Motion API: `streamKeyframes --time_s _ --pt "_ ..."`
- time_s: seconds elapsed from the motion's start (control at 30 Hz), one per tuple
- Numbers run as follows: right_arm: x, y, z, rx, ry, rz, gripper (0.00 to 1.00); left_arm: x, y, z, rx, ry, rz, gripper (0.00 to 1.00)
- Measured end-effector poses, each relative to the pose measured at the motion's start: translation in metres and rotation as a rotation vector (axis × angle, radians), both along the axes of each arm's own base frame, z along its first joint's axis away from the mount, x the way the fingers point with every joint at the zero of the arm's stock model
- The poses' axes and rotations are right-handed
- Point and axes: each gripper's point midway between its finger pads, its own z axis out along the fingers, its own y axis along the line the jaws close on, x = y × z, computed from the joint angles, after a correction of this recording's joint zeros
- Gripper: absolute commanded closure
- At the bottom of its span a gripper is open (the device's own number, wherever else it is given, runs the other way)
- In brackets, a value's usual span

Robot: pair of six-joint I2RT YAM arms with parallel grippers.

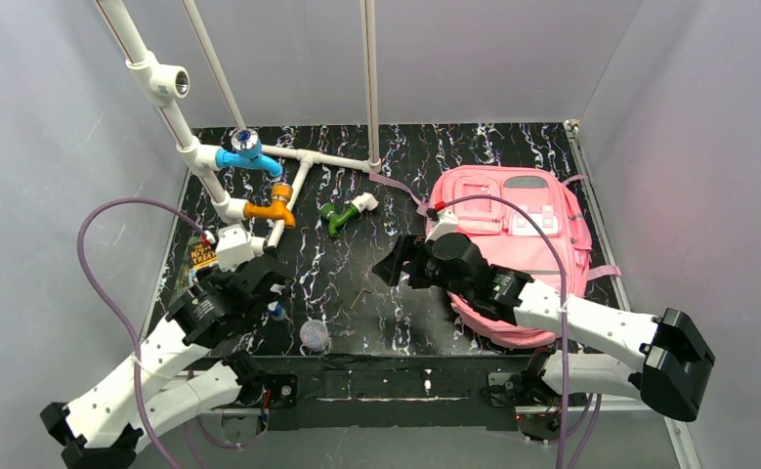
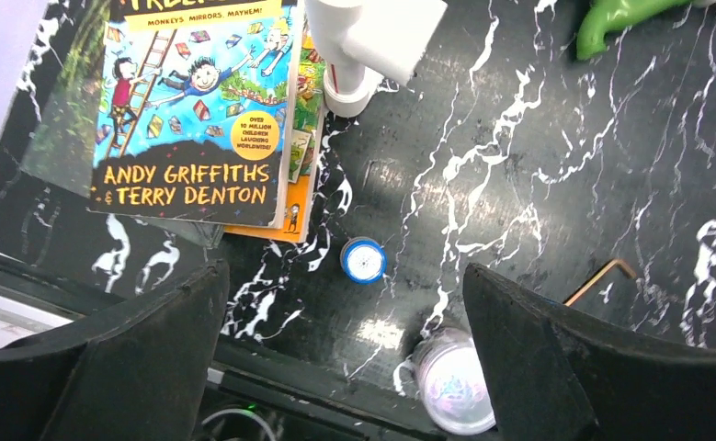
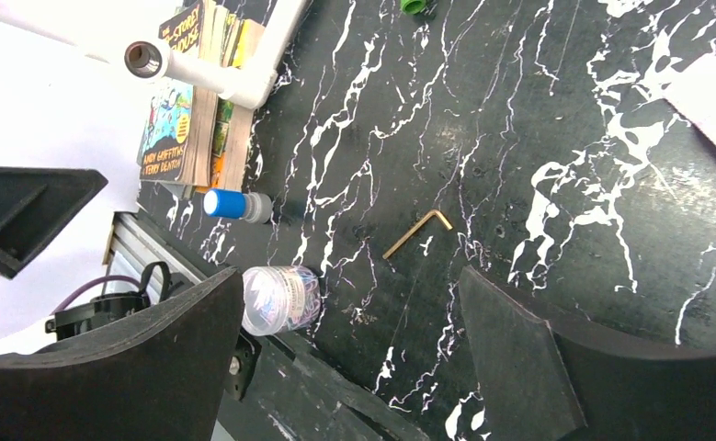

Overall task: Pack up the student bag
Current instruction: Pick up the book from the center of the board.

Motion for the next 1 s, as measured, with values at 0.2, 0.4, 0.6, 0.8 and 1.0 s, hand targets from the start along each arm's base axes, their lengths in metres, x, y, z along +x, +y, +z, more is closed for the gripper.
streamKeyframes --time_s 0.2,0.4,0.6,0.8,1.0 --pt "-0.001 -0.010 0.005 -0.024 -0.029 -0.008 0.03 0.004 0.011 -0.004 -0.112 -0.041 0.100 0.02" --pt "-0.002 -0.016 0.013 -0.030 -0.069 0.006 0.03 0.004 0.043 -0.019 -0.184 0.020 0.346 0.02" --pt "-0.010 -0.010 0.012 -0.019 -0.055 0.061 0.03 -0.013 0.090 -0.023 -0.224 0.011 0.645 0.02" --pt "-0.017 0.022 -0.013 -0.001 0.019 0.175 0.04 -0.019 0.129 -0.039 -0.226 0.103 0.882 0.02" --pt "-0.030 0.052 -0.053 0.014 0.148 0.289 0.05 0.014 0.169 -0.061 -0.310 0.207 0.929 0.02"
